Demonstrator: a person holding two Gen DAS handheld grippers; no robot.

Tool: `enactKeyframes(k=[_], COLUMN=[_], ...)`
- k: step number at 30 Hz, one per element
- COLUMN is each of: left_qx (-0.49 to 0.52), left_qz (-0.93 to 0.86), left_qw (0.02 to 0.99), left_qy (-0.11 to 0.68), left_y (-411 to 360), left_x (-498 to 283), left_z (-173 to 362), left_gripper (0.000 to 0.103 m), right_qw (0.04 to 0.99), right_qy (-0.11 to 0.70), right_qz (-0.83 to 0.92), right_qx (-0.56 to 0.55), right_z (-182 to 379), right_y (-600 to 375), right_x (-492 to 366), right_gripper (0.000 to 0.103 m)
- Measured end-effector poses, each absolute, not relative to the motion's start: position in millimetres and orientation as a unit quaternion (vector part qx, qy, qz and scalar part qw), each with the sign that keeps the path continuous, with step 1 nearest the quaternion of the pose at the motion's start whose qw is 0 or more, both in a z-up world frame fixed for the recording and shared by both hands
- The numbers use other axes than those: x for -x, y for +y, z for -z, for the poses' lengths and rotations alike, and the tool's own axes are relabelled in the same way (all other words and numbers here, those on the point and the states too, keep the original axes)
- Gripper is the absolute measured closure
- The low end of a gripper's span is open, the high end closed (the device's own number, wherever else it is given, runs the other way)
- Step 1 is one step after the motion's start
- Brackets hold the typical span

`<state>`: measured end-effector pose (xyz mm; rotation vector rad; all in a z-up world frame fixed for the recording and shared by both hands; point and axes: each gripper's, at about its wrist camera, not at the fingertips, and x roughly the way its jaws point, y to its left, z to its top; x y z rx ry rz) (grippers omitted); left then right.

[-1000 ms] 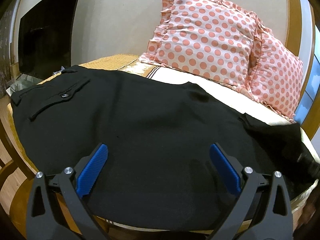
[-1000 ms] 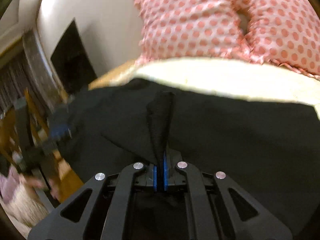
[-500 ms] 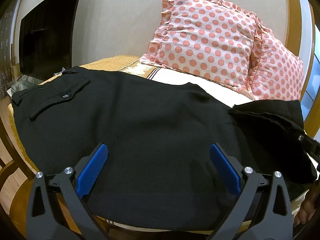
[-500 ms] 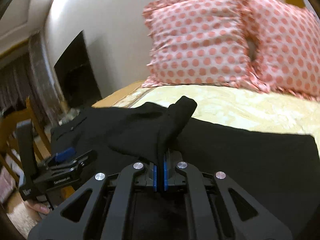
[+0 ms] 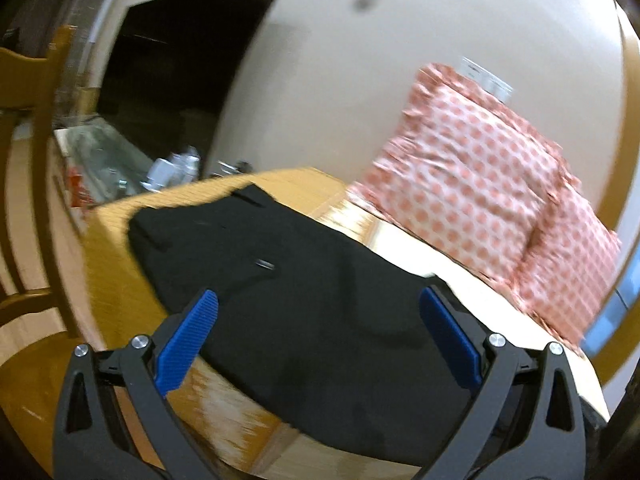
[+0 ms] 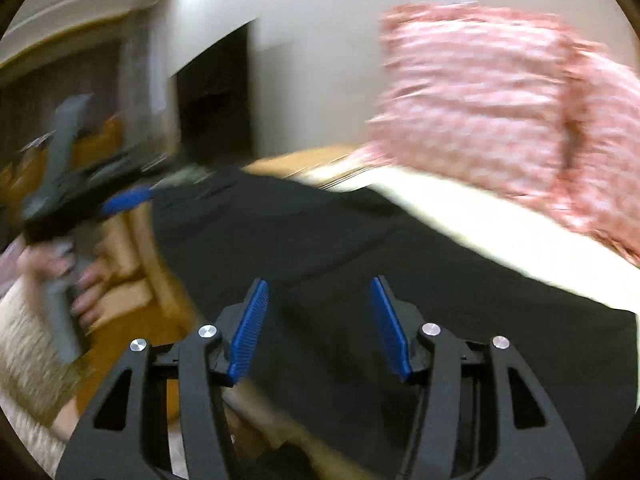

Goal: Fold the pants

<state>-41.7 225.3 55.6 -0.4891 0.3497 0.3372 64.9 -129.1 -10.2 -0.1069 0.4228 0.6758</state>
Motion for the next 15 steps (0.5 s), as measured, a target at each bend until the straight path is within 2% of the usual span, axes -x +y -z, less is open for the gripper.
enactKeyframes(k=[3, 6, 11, 15], left_qx=[0.258, 0.287, 0.343, 0.374], left_qz=[-0.183, -0.190, -0.178, -0.178], left_qw=[0.933, 0.920, 0.899, 0.884], left_qy=[0.171, 0.186, 0.204, 0.217], left_y=[242.2, 258.6, 283.2, 302.1], left_x=[50.0, 54.3, 51.4, 41.9], left_z=[-53.4, -44.8, -29.4, -18.8], left_gripper=[0.002, 0.003, 0.008, 0.008], right_qw=[0.894, 0.896, 0.889, 0.892], right_qy=[0.297, 0.265, 0.285, 0.277], right_qz=[-0.327, -0.335, -0.350, -0.343], right_qx=[0.079, 0.125, 0.080, 0.095], right_z=[34.2, 43.9, 46.7, 46.6], right_y=[-114.2, -102.9, -108.9, -105.9], right_x=[-90.0, -75.2, -85.7, -83.7], right_gripper=[0.049, 0.049, 0.048, 0.047])
